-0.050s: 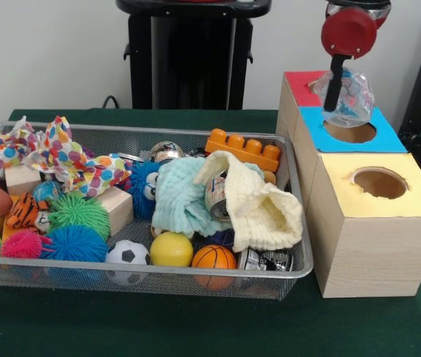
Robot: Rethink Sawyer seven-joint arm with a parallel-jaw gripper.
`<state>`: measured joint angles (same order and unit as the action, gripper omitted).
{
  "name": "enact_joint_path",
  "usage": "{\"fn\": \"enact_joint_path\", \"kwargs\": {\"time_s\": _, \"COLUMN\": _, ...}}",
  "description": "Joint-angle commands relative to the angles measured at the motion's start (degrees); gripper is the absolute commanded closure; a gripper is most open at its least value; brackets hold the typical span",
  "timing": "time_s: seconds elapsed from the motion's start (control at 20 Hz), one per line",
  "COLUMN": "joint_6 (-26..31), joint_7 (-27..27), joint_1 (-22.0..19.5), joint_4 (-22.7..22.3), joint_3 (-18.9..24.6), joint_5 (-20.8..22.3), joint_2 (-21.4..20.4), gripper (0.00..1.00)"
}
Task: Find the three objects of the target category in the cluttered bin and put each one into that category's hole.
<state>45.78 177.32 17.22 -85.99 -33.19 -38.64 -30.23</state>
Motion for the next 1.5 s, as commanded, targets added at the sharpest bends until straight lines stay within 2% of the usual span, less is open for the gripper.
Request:
{"fn": "enact_joint_path", "kwargs": {"time_s": 0.05, "joint_6": -4.0, "joint_7": 4.0, "joint_1": -3.0, "joint_4": -11.8, "joint_3": 4.8, "joint_5": -0.4, "joint_2": -3.2, "gripper": 1.00}}
{"fn": "enact_joint_path", "kwargs": {"time_s": 0.35, "joint_6": -8.0, "joint_7": 0.6, "joint_1": -4.3, "joint_4": -16.2, "joint_3": 6.0, "joint_5": 0.3, "joint_2": -5.9, "gripper": 1.00}}
{"fn": "enact_joint_path", "kwargs": {"time_s": 0.65, "joint_6": -9.1, "joint_7": 1.2, "joint_1": -4.1, "joint_4": -18.3, "joint_3": 6.4, "joint_5": 1.1, "joint_2": -7.8, "gripper": 1.00}}
{"fn": "enact_joint_path", "kwargs": {"time_s": 1.05, "joint_6": -6.6, "joint_7": 8.5, "joint_1": -0.9, "joint_4": -14.3, "joint_3": 5.9, "joint_5": 0.6, "joint_2": -5.7, "gripper": 1.00}}
{"fn": "enact_joint_path", "kwargs": {"time_s": 1.5, "joint_6": -4.8, "joint_7": 13.2, "joint_1": 1.2, "joint_4": -11.1, "joint_3": 6.9, "joint_5": -2.1, "joint_2": -4.4, "gripper": 1.00}}
